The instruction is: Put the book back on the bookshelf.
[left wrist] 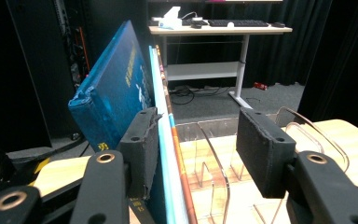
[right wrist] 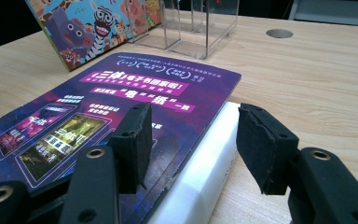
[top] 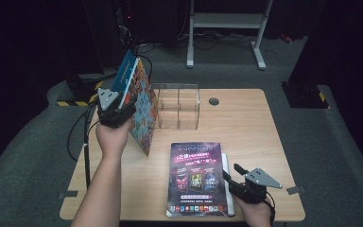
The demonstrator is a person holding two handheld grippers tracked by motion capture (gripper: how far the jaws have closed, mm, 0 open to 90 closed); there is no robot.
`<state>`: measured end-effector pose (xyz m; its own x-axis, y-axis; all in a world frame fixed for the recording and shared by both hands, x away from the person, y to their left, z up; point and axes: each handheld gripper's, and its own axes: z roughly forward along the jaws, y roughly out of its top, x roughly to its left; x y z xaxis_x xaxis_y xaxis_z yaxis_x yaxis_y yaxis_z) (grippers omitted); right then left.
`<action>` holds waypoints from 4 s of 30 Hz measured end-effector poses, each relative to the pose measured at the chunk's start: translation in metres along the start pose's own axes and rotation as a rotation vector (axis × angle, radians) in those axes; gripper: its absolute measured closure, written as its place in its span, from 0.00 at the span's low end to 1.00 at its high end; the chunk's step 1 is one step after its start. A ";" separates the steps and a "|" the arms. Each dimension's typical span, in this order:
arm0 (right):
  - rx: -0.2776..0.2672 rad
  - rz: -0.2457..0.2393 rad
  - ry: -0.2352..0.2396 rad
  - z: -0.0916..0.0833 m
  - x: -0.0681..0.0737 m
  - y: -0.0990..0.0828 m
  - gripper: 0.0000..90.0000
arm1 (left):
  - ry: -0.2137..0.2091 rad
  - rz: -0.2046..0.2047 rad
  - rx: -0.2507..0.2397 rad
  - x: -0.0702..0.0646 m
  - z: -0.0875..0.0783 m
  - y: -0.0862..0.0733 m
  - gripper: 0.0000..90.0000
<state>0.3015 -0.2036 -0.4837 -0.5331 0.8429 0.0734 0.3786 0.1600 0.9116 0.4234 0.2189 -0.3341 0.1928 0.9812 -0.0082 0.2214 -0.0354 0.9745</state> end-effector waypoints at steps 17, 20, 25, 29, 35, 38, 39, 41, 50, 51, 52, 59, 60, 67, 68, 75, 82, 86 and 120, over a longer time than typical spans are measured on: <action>0.004 -0.007 0.004 0.002 0.001 -0.001 0.51 | 0.004 -0.004 -0.013 0.002 -0.004 0.002 0.54; 0.005 -0.007 0.004 0.002 0.001 -0.001 0.51 | -0.004 -0.003 -0.013 0.002 -0.004 0.003 0.54; 0.007 -0.005 0.004 0.002 0.002 -0.001 0.51 | -0.005 0.000 -0.013 0.002 -0.004 0.004 0.54; 0.008 -0.007 0.005 0.002 0.002 -0.001 0.51 | 0.001 0.005 -0.014 0.003 -0.005 0.004 0.55; 0.008 -0.007 0.006 0.003 0.002 -0.001 0.51 | 0.002 0.003 -0.016 0.005 -0.006 0.005 0.55; 0.009 -0.008 0.007 0.003 0.003 -0.001 0.51 | 0.007 0.006 -0.013 0.006 -0.007 0.005 0.56; 0.010 -0.009 0.007 0.003 0.003 -0.001 0.51 | 0.010 0.003 -0.017 0.005 -0.007 0.005 0.56; 0.009 -0.009 0.006 0.003 0.003 -0.001 0.51 | 0.003 -0.003 -0.016 0.006 -0.007 0.005 0.56; 0.011 -0.013 0.007 0.004 0.003 -0.001 0.51 | 0.019 -0.013 -0.015 0.008 -0.010 0.006 0.54; 0.012 -0.010 0.008 0.004 0.003 -0.001 0.51 | 0.021 -0.012 -0.014 0.008 -0.010 0.006 0.54; 0.010 -0.011 0.008 0.004 0.003 -0.001 0.51 | 0.029 -0.012 -0.016 0.008 -0.010 0.006 0.53; 0.014 -0.013 0.008 0.004 0.004 -0.001 0.51 | 0.031 -0.014 -0.016 0.010 -0.013 0.005 0.52; 0.014 -0.014 0.009 0.004 0.004 -0.001 0.51 | 0.032 -0.014 -0.014 0.011 -0.013 0.005 0.52; 0.015 -0.015 0.010 0.005 0.005 -0.001 0.51 | 0.024 -0.019 -0.006 0.011 -0.015 0.003 0.51; 0.014 -0.015 0.012 0.005 0.005 -0.001 0.51 | 0.024 -0.021 -0.006 0.011 -0.015 0.003 0.51; 0.016 -0.021 0.012 0.005 0.006 -0.001 0.51 | 0.019 -0.027 0.002 0.011 -0.019 0.002 0.51; 0.020 -0.020 0.015 0.006 0.007 -0.001 0.51 | 0.016 -0.043 0.015 0.015 -0.025 -0.001 0.49; 0.019 -0.022 0.016 0.006 0.008 -0.001 0.51 | 0.013 -0.041 0.015 0.015 -0.029 -0.003 0.49; 0.035 -0.039 0.012 0.009 0.009 -0.003 0.51 | -0.045 -0.056 0.078 0.027 -0.055 -0.056 0.48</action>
<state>0.3023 -0.1923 -0.4897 -0.5569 0.8295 0.0431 0.3831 0.2105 0.8994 0.3639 0.2579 -0.3764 0.2202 0.9727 -0.0736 0.3063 0.0027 0.9519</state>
